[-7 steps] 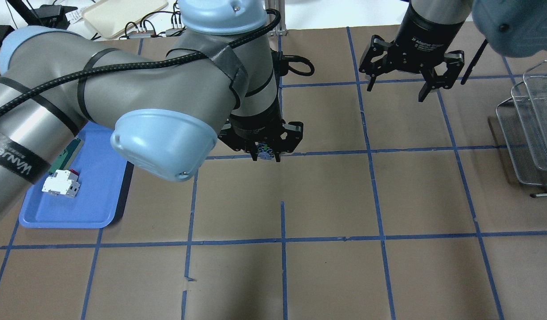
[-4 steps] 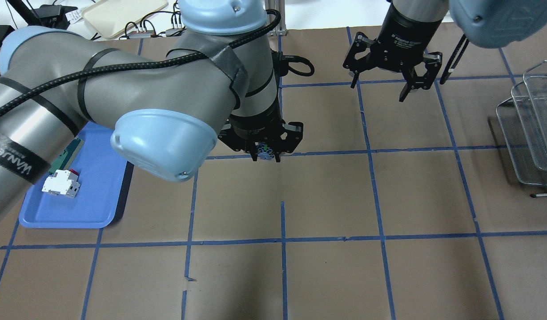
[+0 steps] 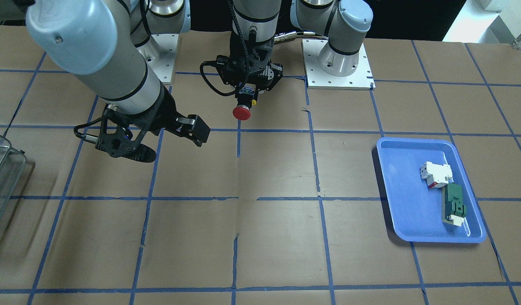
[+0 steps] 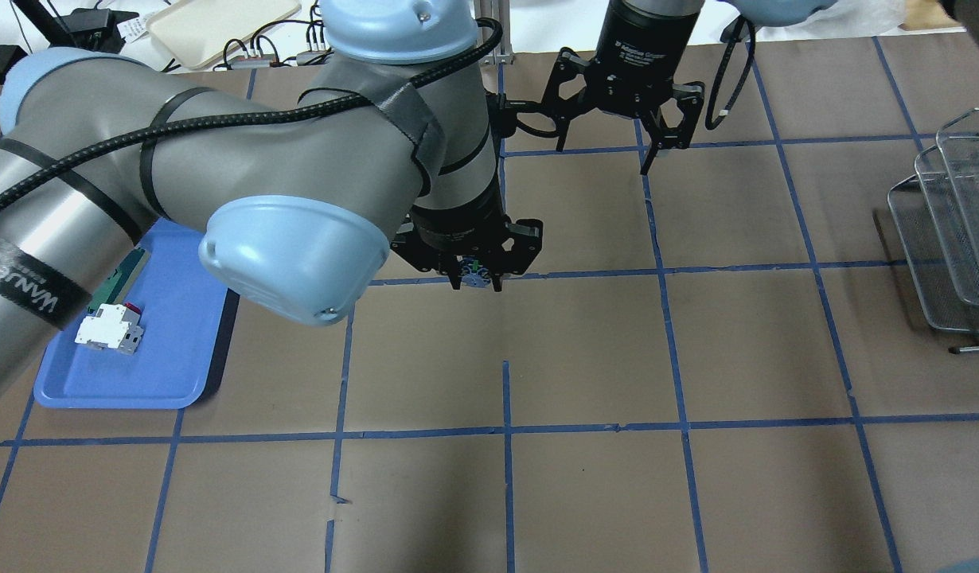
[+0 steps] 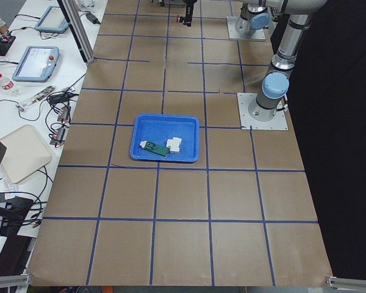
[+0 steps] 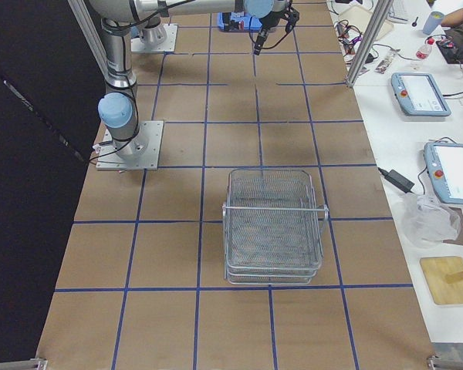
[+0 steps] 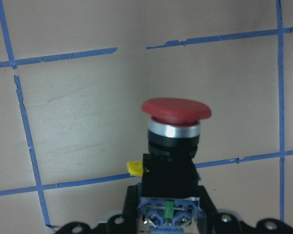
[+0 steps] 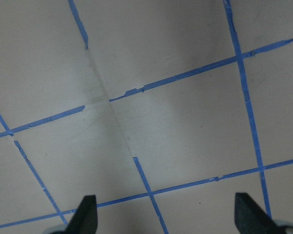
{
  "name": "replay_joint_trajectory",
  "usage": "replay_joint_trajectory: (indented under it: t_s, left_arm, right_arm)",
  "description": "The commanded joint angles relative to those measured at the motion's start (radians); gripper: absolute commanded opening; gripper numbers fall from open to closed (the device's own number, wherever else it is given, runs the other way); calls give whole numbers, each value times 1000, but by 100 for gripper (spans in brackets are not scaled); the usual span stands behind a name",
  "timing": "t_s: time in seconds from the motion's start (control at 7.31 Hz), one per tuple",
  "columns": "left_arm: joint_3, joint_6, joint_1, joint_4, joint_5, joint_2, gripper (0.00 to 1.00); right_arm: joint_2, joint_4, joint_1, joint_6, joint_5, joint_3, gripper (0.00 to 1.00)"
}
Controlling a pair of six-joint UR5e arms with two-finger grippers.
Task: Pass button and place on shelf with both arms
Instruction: 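Move the open right gripper over the button held by the left gripper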
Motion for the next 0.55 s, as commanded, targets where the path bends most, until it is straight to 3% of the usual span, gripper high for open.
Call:
replay_joint_trajectory:
  t_s: [0.0, 0.41]
  left_arm:
    - [0, 0, 0, 0, 1, 0, 2]
    - [-2, 2, 0, -4, 1, 0, 2]
  right_arm:
    - [31, 35, 38, 0, 80, -30, 100]
    - [40, 92, 83, -2, 85, -33, 100]
